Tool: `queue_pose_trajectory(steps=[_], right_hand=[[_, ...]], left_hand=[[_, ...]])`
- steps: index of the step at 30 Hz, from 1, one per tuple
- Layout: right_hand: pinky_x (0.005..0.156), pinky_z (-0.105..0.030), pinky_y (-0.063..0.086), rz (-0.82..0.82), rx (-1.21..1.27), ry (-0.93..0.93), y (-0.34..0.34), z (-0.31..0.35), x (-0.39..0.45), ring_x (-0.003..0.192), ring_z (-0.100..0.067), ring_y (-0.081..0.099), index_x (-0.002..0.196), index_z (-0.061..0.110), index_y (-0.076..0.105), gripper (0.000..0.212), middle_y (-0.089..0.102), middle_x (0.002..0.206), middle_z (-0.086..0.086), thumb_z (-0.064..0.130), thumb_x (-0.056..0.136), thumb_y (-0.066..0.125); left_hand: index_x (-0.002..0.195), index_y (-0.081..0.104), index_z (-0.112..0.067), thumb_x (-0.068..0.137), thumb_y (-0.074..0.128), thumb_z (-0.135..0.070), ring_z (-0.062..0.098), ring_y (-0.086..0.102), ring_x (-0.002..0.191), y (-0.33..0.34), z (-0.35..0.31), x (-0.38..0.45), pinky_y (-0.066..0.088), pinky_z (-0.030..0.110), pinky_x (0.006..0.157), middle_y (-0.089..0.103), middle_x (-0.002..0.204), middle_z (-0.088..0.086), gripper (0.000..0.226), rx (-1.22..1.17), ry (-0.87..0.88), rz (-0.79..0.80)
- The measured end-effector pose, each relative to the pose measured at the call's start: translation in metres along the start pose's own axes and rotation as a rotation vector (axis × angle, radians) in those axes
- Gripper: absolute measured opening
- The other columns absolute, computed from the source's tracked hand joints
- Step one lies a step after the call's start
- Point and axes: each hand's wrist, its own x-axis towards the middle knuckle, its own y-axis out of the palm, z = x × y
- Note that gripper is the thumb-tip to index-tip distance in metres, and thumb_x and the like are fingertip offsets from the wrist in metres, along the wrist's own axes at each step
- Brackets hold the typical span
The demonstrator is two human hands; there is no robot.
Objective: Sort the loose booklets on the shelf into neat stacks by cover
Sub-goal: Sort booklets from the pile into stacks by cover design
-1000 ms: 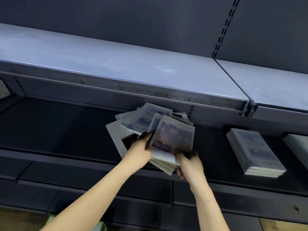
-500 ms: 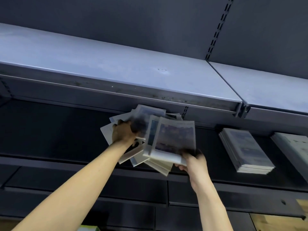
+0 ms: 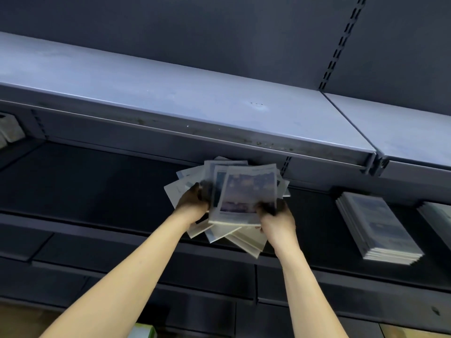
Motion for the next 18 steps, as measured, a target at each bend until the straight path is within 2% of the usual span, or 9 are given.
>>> queue_pose_trajectory(steps=[2, 5, 6, 7, 9, 11, 12, 15, 18], right_hand=[[0.071, -0.025, 0.047, -0.013, -0.078, -0.04, 0.005, 0.004, 0.002, 0.085, -0.017, 0.063, 0.125, 0.017, 0.055, 0.038, 0.067, 0.107, -0.001, 0.033, 0.093, 0.066], [0.066, -0.026, 0.047, -0.043, -0.27, -0.098, 0.011, 0.003, 0.007, 0.078, -0.018, 0.058, 0.125, 0.012, 0.057, 0.04, 0.064, 0.102, -0.003, 0.037, 0.095, 0.061], [0.065, -0.027, 0.047, -0.023, -0.387, -0.106, 0.012, 0.001, 0.006, 0.08, -0.019, 0.06, 0.125, 0.013, 0.058, 0.041, 0.064, 0.106, -0.004, 0.042, 0.096, 0.057], [0.066, -0.027, 0.046, 0.007, -0.488, -0.113, 0.015, -0.002, 0.005, 0.086, -0.021, 0.063, 0.123, 0.015, 0.059, 0.044, 0.063, 0.11, -0.004, 0.049, 0.096, 0.051], [0.083, -0.032, 0.047, 0.025, -0.58, -0.109, 0.017, -0.008, 0.001, 0.109, -0.029, 0.06, 0.122, 0.015, 0.06, 0.058, 0.061, 0.117, -0.007, 0.061, 0.09, 0.045], [0.107, -0.041, 0.034, -0.004, -0.456, -0.051, 0.018, -0.012, -0.006, 0.129, -0.035, 0.042, 0.13, 0.009, 0.054, 0.062, 0.056, 0.131, -0.013, 0.055, 0.089, 0.055], [0.111, -0.042, 0.028, -0.007, -0.43, -0.043, 0.018, -0.012, -0.011, 0.134, -0.034, 0.034, 0.134, 0.008, 0.052, 0.062, 0.053, 0.137, -0.013, 0.05, 0.089, 0.059], [0.099, -0.037, 0.04, 0.003, -0.319, -0.024, 0.014, -0.019, -0.022, 0.126, -0.028, 0.042, 0.131, 0.012, 0.055, 0.058, 0.058, 0.129, -0.009, 0.047, 0.085, 0.065], [0.086, -0.034, 0.051, -0.005, -0.192, 0.011, 0.009, -0.019, -0.03, 0.103, -0.021, 0.06, 0.125, 0.019, 0.059, 0.049, 0.065, 0.114, -0.003, 0.044, 0.084, 0.067]], left_hand=[[0.136, 0.051, -0.025, 0.102, 0.046, -0.024, 0.024, 0.062, 0.107, 0.0, 0.0, -0.006, 0.05, 0.043, 0.098, 0.063, 0.125, 0.007, 0.035, -0.051, 0.012, 0.047], [0.14, 0.049, -0.022, 0.104, 0.038, -0.021, 0.023, 0.059, 0.113, 0.0, 0.006, -0.017, 0.047, 0.042, 0.103, 0.061, 0.128, 0.006, 0.038, -0.079, 0.032, 0.099], [0.14, 0.051, -0.022, 0.103, 0.037, -0.017, 0.025, 0.06, 0.111, -0.001, 0.007, -0.022, 0.05, 0.041, 0.099, 0.062, 0.127, 0.008, 0.04, -0.117, 0.026, 0.112], [0.136, 0.054, -0.021, 0.102, 0.035, -0.014, 0.026, 0.062, 0.102, -0.001, 0.008, -0.027, 0.055, 0.038, 0.088, 0.063, 0.123, 0.01, 0.04, -0.17, 0.021, 0.129], [0.132, 0.056, -0.018, 0.104, 0.034, -0.023, 0.022, 0.059, 0.073, 0.001, 0.008, -0.038, 0.051, 0.029, 0.06, 0.062, 0.116, 0.012, 0.036, -0.273, 0.005, 0.144], [0.132, 0.052, -0.02, 0.103, 0.031, -0.049, 0.027, 0.061, 0.071, 0.005, 0.008, -0.045, 0.05, 0.03, 0.056, 0.057, 0.124, 0.004, 0.046, -0.292, -0.021, 0.138], [0.133, 0.048, -0.023, 0.1, 0.03, -0.059, 0.031, 0.064, 0.076, 0.008, 0.009, -0.047, 0.052, 0.031, 0.056, 0.053, 0.126, -0.002, 0.053, -0.25, -0.025, 0.125], [0.129, 0.047, -0.026, 0.096, 0.041, -0.062, 0.022, 0.062, 0.08, 0.015, 0.01, -0.05, 0.051, 0.029, 0.052, 0.058, 0.121, -0.009, 0.049, -0.131, 0.049, 0.084], [0.133, 0.046, -0.029, 0.095, 0.053, -0.048, 0.007, 0.056, 0.092, 0.018, 0.008, -0.049, 0.049, 0.024, 0.062, 0.058, 0.122, -0.013, 0.043, -0.145, 0.091, 0.102]])
